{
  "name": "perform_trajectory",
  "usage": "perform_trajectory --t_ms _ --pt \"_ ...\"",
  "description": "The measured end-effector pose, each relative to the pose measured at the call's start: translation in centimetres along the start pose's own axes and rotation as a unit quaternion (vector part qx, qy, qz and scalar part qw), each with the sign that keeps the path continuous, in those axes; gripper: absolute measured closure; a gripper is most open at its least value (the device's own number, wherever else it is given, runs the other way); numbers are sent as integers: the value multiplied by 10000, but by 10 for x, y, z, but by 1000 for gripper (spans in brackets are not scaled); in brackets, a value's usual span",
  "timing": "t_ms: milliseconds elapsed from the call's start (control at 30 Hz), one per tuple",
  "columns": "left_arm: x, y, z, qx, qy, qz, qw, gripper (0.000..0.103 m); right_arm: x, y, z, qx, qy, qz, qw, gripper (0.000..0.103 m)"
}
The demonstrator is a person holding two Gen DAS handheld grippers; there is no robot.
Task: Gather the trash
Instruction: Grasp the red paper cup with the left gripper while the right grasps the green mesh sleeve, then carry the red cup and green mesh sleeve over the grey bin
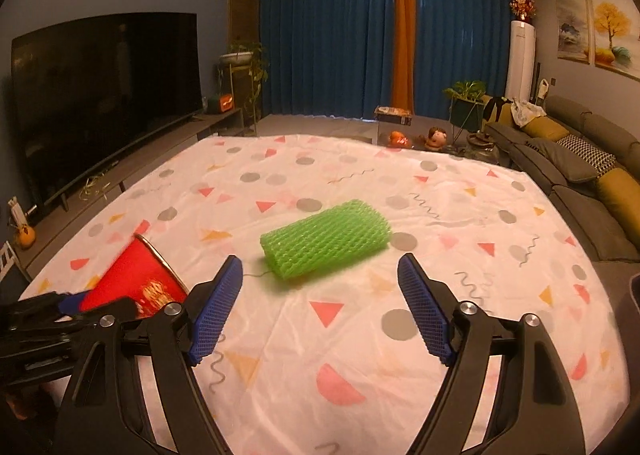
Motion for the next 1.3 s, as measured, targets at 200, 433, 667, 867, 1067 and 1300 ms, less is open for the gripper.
perform_trajectory --t_ms 200,433,667,867,1067,1300 --pt "9 19 16 -483 86 210 9986 47 13 -30 -6 220 79 36 9997 32" --pt "34 30 27 -783 425 554 9945 47 20 -62 -16 615 300 -70 9976 41" --pt "38 34 26 -805 522 536 9939 47 22 -83 -25 1003 511 -125 9936 63" --pt "36 32 25 -787 488 463 9946 47 20 -82 -28 1038 551 -134 9930 94" --pt "38 28 24 -766 457 418 9951 47 8 -50 -20 650 490 -207 9965 97" --pt "25 29 23 -800 304 245 9960 47 -13 16 -6 152 388 -195 9989 97"
Point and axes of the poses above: each gripper's, at about its wrist camera, not at the fingertips, and y roughly against the way its jaws point, x to its left, z to its top, the point moved 7 cm from there along -y, roughly the way its jaws point, and after that the axes turned 13 degrees about -x, right-handed, at the moved point
